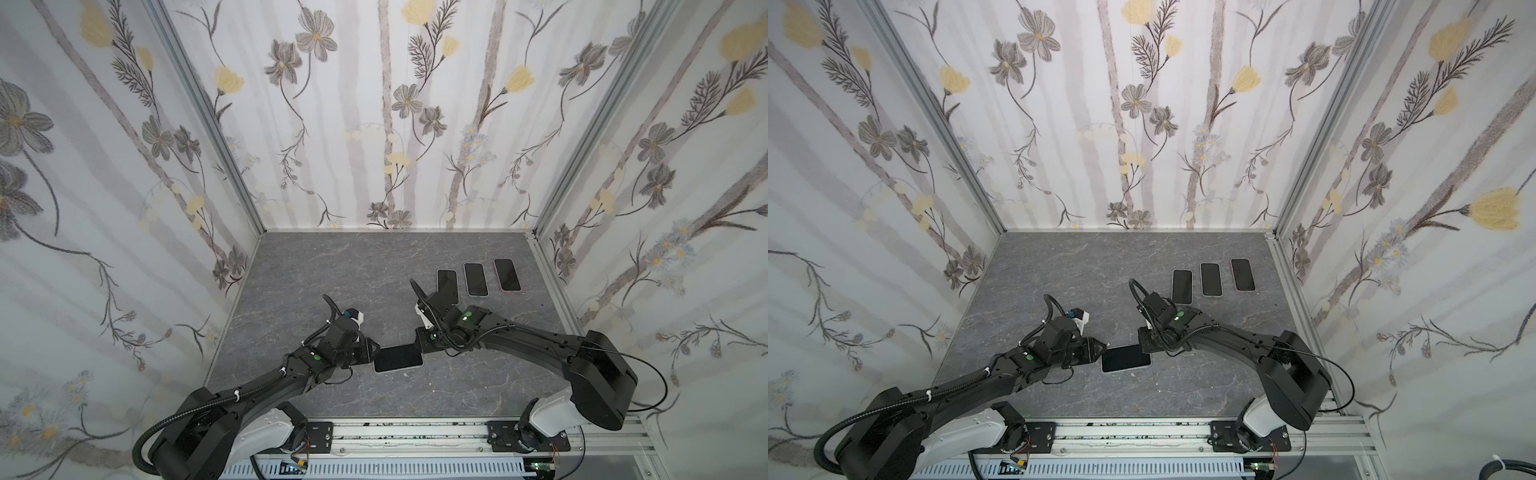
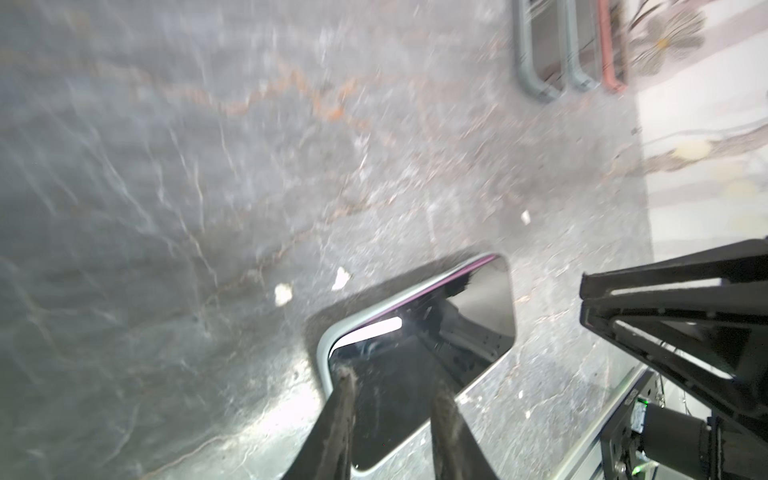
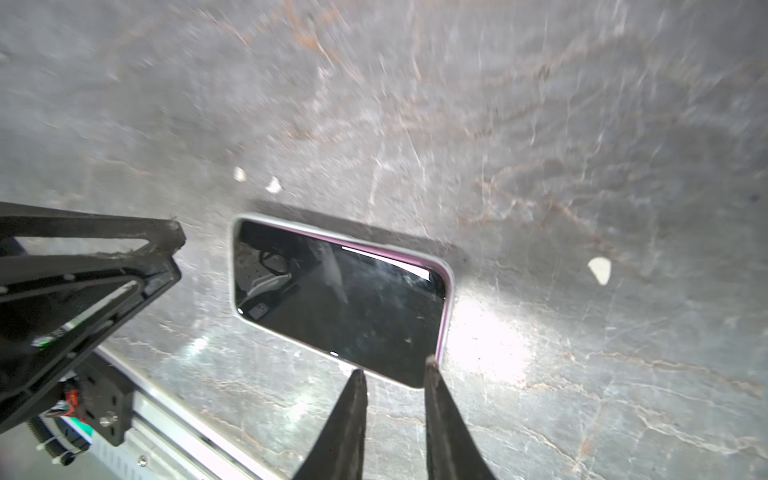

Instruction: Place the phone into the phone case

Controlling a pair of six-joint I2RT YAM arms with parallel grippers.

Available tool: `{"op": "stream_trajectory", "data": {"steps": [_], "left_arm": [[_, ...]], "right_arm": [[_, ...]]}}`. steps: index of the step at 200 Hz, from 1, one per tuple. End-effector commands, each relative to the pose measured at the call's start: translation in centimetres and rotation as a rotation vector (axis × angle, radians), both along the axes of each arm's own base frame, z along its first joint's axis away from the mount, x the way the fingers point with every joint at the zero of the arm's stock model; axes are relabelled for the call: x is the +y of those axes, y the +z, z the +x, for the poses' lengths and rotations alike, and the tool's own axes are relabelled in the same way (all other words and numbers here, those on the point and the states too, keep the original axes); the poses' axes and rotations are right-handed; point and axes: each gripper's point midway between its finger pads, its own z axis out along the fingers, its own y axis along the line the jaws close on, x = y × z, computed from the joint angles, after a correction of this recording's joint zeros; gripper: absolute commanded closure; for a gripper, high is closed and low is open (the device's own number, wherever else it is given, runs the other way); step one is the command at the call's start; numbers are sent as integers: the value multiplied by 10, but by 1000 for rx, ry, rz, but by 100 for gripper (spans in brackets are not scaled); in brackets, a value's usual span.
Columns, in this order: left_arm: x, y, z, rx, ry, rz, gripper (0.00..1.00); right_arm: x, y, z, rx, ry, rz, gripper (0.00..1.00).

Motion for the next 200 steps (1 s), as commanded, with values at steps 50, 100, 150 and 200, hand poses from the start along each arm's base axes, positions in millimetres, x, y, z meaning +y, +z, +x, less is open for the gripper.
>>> {"op": "stream_trajectory", "data": {"steps": [50,100,150,200], "left_arm": [[18,71,22,-342,53,-13,71],[21,88,14,-469,-32,27,71],[15,78,5,-464,-138,76,55],[1,52,-7,-302,-225,79,12]], "right_arm": [[-7,64,31,-262,-64,60,69],[-16,114,45,-451,-131,162,66],[-26,129,49,-544,-137,162,65],[-38,125,48,-613,-56,59,64]]}}
